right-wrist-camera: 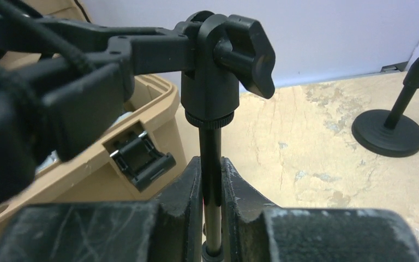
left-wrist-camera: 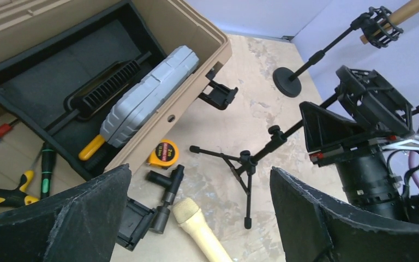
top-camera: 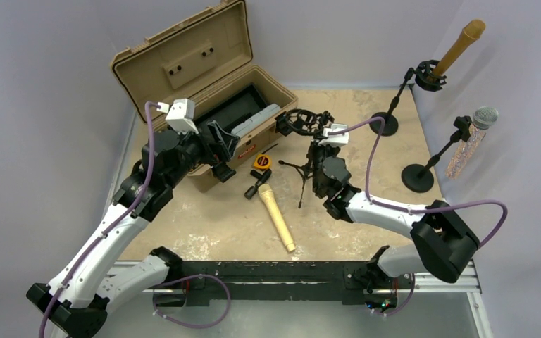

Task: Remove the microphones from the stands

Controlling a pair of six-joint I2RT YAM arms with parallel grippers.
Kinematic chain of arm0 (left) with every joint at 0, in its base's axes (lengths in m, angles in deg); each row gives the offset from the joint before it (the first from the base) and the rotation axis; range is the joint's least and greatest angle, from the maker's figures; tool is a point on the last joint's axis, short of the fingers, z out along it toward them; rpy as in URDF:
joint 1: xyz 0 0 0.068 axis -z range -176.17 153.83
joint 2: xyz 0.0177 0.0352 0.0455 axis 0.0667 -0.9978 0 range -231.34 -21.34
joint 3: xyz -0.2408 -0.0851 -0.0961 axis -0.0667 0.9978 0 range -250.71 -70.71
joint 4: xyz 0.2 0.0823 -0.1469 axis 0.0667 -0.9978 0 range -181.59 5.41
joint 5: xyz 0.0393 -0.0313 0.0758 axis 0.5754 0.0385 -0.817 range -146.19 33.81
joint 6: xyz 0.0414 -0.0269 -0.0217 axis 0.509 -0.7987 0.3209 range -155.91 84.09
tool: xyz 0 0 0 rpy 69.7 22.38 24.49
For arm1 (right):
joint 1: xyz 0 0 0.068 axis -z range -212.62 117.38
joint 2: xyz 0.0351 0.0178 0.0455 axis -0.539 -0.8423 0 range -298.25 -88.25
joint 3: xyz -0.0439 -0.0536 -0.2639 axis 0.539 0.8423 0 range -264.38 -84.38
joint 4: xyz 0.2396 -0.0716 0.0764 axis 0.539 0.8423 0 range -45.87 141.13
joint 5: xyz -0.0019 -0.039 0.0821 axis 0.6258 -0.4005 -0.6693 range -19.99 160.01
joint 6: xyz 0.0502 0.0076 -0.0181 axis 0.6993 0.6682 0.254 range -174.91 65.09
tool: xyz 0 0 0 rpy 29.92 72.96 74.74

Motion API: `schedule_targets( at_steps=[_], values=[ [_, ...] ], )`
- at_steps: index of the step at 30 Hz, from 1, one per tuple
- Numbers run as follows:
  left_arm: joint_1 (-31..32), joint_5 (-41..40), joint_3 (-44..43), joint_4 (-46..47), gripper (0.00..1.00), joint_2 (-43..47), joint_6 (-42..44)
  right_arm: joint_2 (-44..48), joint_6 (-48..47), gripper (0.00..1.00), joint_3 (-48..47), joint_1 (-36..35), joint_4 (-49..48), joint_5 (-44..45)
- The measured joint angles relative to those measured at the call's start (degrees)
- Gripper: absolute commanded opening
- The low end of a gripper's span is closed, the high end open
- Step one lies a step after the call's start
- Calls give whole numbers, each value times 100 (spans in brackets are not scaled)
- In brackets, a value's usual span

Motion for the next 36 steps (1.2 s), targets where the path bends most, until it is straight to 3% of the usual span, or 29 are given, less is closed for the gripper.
schedule_targets(
  at_steps=[7,19,21,29,36],
  values=[
    [0,-177,76,26,94,131,76,7,111,42,20,-240,321,273],
    [0,-278,90,92,94,177,79,1176,1327,65,-101,-286,1818,-262],
    [0,-291,90,92,94,175,81,1274,1624,87,-160,-286,2107,-498],
    [0,-299,133,96,94,175,92,1550,2944,90,-190,-280,3440,-1849],
    [0,-299,142,96,94,175,92,2977,3869,93,-87,-282,4218,-2308]
  ],
)
